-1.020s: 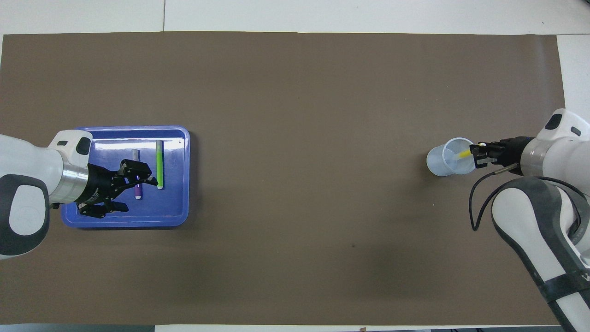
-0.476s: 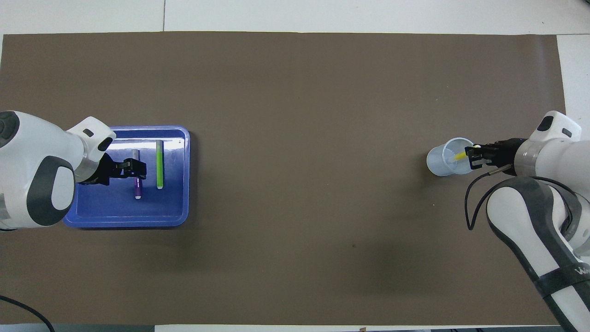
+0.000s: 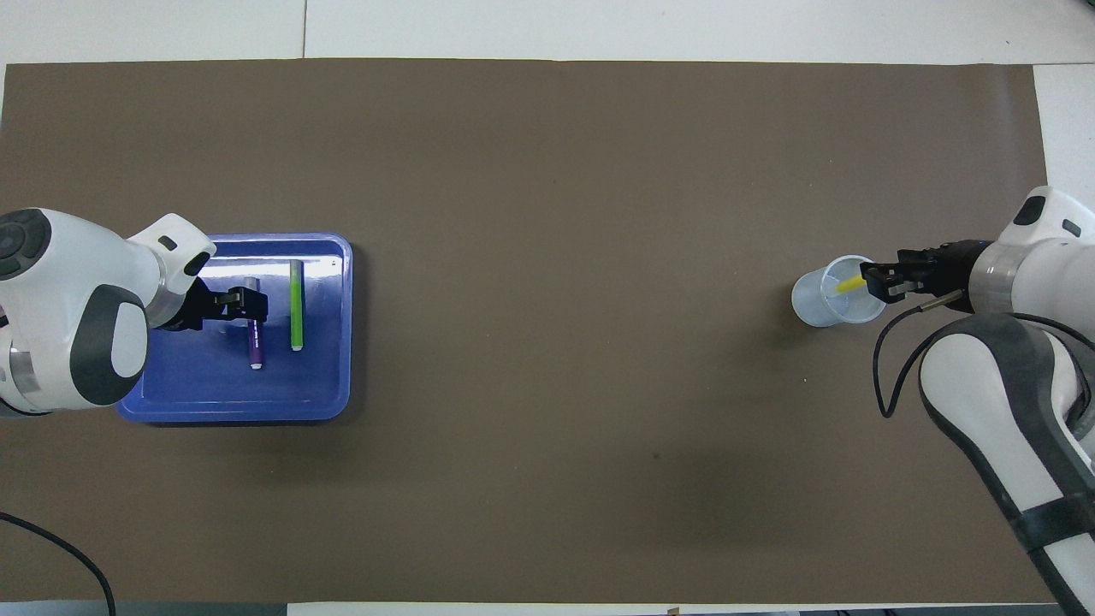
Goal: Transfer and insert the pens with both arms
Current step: 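Release the pen into the cup while the left gripper reaches the purple pen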
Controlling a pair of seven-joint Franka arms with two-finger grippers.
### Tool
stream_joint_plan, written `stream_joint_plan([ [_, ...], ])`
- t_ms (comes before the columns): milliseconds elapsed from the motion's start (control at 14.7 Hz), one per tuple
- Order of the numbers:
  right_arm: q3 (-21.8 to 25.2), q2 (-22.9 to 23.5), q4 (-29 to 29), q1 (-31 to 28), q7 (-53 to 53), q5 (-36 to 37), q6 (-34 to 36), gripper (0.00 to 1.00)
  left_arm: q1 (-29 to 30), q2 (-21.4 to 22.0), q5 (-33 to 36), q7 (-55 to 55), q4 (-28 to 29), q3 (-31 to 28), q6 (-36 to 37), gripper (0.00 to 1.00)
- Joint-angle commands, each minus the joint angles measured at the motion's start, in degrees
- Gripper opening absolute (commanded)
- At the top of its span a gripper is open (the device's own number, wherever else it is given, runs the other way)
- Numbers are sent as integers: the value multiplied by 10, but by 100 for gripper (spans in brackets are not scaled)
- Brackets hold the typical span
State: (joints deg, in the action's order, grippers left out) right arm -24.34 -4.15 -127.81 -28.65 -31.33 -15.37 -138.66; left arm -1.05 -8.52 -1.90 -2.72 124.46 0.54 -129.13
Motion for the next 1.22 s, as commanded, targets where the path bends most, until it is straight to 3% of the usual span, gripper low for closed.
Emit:
stream_joint_plan([
  [0, 0, -15, 34, -2, 31, 10, 55, 100, 1, -13, 12, 3, -6, 1, -16, 80],
  [204, 0, -23, 98, -2, 87, 36, 148, 100, 0, -19, 12, 3, -4, 1, -26, 71],
  [612, -6, 17, 278, 12, 244, 115, 343, 100, -3, -23, 12, 3, -4, 1, -29, 53],
  [816, -6, 27, 305, 22, 268, 137, 366, 100, -3, -23, 12, 2, -4, 1, -29, 50],
  [1156, -11, 39, 331, 33, 284, 141, 387, 100, -7, -23, 13, 2, -4, 1, -29, 23],
])
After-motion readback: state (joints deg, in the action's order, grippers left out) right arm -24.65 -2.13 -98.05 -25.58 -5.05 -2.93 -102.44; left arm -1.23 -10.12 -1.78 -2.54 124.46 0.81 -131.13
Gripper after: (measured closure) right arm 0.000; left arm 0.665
